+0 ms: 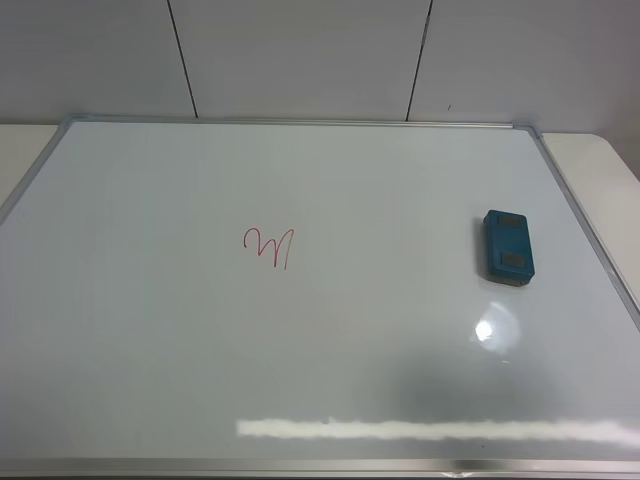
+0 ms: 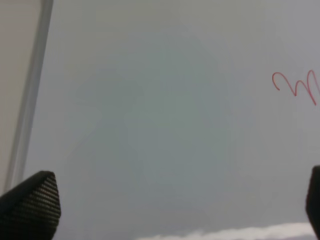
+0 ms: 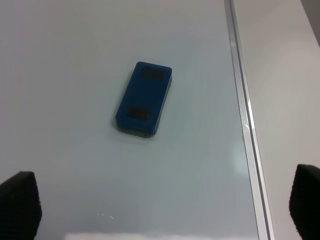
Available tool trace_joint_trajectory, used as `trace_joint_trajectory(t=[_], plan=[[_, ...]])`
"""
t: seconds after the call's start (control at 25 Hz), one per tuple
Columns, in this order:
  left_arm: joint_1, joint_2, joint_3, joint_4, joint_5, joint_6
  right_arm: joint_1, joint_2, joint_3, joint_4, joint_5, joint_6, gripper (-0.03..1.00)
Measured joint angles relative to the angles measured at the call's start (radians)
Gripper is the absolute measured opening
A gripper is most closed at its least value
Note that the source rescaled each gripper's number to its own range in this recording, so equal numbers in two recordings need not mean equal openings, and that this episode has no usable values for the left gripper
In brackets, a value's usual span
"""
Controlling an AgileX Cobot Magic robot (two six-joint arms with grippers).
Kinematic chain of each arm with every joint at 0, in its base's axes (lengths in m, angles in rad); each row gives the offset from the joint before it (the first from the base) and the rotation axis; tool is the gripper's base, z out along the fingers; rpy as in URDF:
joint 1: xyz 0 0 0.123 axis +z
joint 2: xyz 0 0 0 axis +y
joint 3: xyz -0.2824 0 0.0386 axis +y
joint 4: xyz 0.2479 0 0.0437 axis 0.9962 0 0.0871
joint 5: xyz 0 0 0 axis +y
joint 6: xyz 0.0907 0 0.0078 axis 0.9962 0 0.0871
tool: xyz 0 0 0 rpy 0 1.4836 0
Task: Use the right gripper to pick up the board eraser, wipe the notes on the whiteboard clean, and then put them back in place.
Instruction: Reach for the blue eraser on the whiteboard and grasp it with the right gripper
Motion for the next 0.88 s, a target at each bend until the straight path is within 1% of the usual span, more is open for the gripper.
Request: trace_joint_trajectory(t=[0.88], plan=[[0.000,0.000,0.000,0.000,0.000,0.000,0.000,0.001,0.000,0.004,-0.004,0.017,1.00]])
